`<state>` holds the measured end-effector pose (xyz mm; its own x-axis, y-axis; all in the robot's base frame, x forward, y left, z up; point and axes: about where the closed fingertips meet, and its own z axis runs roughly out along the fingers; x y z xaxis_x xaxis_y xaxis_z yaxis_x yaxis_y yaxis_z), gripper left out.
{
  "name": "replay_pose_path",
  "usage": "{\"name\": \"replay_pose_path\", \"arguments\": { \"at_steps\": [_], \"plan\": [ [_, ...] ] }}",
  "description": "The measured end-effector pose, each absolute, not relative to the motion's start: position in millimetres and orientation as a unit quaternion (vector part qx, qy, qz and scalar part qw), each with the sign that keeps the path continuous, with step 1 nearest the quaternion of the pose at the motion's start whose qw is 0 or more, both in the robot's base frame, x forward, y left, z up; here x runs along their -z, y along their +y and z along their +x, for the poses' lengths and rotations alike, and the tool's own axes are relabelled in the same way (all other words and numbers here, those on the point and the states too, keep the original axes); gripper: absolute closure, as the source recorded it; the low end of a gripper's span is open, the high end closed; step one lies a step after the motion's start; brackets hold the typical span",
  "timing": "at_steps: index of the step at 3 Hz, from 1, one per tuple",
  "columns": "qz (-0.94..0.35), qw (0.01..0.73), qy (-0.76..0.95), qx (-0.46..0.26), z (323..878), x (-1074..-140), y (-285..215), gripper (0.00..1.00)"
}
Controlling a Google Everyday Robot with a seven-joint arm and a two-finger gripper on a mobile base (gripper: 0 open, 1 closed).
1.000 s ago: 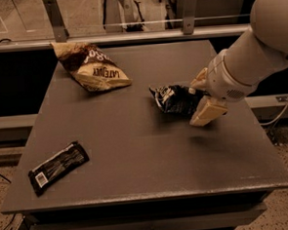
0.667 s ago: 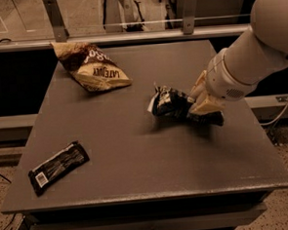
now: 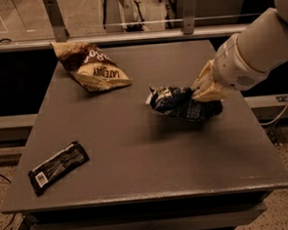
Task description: Move blue chip bag near rxbar chocolate
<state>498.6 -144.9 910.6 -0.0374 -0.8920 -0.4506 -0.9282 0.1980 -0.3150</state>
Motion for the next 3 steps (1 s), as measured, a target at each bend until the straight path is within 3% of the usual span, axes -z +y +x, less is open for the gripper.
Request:
{"name": "replay_pose_path", "arguments": {
  "at_steps": [2,3],
  "plan": [
    [-0.659,0.351,0.665,-0.017,486,-988,-118,1.0],
    [-0.701,0.356,0.617,-0.015,478,-1002,-73,1.0]
  ]
}}
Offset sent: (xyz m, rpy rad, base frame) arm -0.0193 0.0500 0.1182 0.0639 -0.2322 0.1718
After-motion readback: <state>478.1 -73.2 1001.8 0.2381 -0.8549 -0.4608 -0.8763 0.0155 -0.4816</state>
